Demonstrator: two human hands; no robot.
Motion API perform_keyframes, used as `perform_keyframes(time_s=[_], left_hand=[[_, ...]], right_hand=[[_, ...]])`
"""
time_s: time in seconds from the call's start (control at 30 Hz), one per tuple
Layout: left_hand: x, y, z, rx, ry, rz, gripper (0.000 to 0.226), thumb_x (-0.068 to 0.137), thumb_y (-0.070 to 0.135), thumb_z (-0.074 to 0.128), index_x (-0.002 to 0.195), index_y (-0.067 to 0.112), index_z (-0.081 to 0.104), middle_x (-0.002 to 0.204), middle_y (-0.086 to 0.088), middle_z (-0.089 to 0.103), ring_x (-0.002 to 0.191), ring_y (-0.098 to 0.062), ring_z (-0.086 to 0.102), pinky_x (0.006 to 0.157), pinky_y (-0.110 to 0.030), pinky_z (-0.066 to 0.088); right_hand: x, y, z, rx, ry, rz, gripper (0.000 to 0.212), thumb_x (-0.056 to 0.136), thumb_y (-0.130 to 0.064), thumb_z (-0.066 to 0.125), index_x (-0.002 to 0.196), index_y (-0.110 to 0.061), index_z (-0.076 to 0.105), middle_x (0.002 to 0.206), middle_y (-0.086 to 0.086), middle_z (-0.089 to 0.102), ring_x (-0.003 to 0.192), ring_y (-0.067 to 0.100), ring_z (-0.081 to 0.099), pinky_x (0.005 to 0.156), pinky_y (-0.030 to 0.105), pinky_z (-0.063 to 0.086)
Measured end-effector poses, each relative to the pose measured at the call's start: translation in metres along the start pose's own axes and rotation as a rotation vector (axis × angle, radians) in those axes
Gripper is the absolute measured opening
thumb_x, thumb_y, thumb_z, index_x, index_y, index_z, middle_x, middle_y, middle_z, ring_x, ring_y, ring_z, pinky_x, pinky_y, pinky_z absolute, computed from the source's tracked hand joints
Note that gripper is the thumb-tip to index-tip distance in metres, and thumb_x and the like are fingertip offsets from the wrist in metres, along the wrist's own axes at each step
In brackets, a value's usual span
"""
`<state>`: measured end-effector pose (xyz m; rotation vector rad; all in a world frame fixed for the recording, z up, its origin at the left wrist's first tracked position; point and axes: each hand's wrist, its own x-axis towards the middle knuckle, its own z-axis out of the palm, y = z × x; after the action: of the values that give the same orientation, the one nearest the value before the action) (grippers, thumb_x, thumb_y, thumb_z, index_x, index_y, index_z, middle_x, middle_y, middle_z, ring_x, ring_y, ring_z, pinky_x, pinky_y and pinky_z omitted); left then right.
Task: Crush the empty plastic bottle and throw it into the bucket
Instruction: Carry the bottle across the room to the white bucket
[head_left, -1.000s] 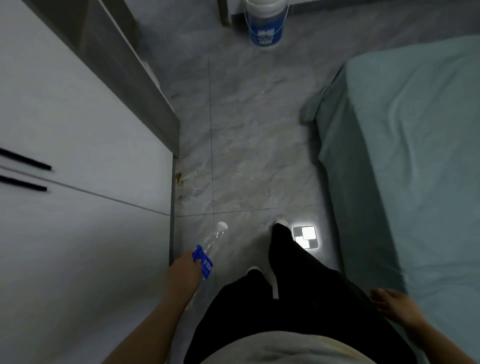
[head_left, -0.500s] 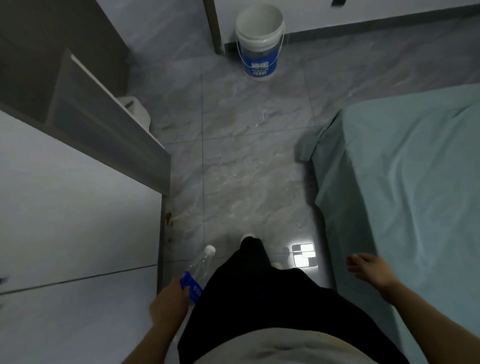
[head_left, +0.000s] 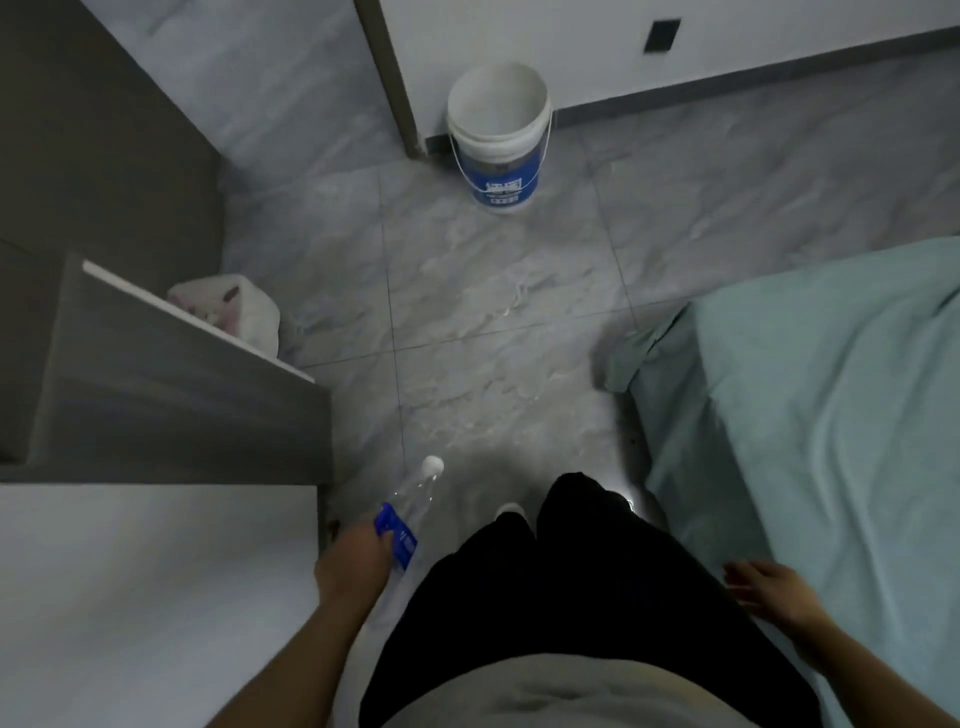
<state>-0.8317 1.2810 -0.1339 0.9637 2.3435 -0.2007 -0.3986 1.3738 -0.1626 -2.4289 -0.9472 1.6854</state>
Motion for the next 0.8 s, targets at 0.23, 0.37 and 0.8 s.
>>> perform_keyframes(time_s=[0.23, 0.37, 0.8], left_hand=[[0.090, 0.091, -0.049, -0.016, 0.085, 0.077, 0.019, 0.089, 0.029, 0.046, 0.072, 0.023, 0.050, 0.076, -0.004, 0.062, 0.064, -0.019, 0.050, 0.059, -0.028, 0.035], [0.115, 0.126, -0.064, -0.079, 0.074, 0.022, 0.035, 0.089, 0.027, 0.047, 0.056, 0.030, 0.034, 0.055, 0.012, 0.040, 0.049, -0.004, 0.038, 0.046, -0.022, 0.029], [0.211, 0.176, -0.116, -0.024, -0.100, -0.089, 0.019, 0.092, 0.030, 0.038, 0.074, 0.024, 0.039, 0.074, 0.003, 0.054, 0.066, -0.017, 0.050, 0.057, -0.030, 0.034]], right_hand=[[0.053, -0.086, -0.023, 0.008, -0.003, 0.050, 0.024, 0.091, -0.005, 0.045, 0.094, 0.014, 0.060, 0.093, 0.026, 0.060, 0.063, 0.028, 0.051, 0.050, 0.027, 0.043], [0.086, -0.171, -0.037, 0.025, -0.023, -0.032, 0.025, 0.091, -0.007, 0.044, 0.097, 0.012, 0.060, 0.094, 0.023, 0.060, 0.079, 0.030, 0.054, 0.059, 0.030, 0.038], [0.164, -0.379, -0.044, -0.003, -0.021, -0.149, 0.026, 0.091, -0.010, 0.044, 0.098, 0.009, 0.061, 0.095, 0.022, 0.062, 0.088, 0.033, 0.059, 0.079, 0.039, 0.042]])
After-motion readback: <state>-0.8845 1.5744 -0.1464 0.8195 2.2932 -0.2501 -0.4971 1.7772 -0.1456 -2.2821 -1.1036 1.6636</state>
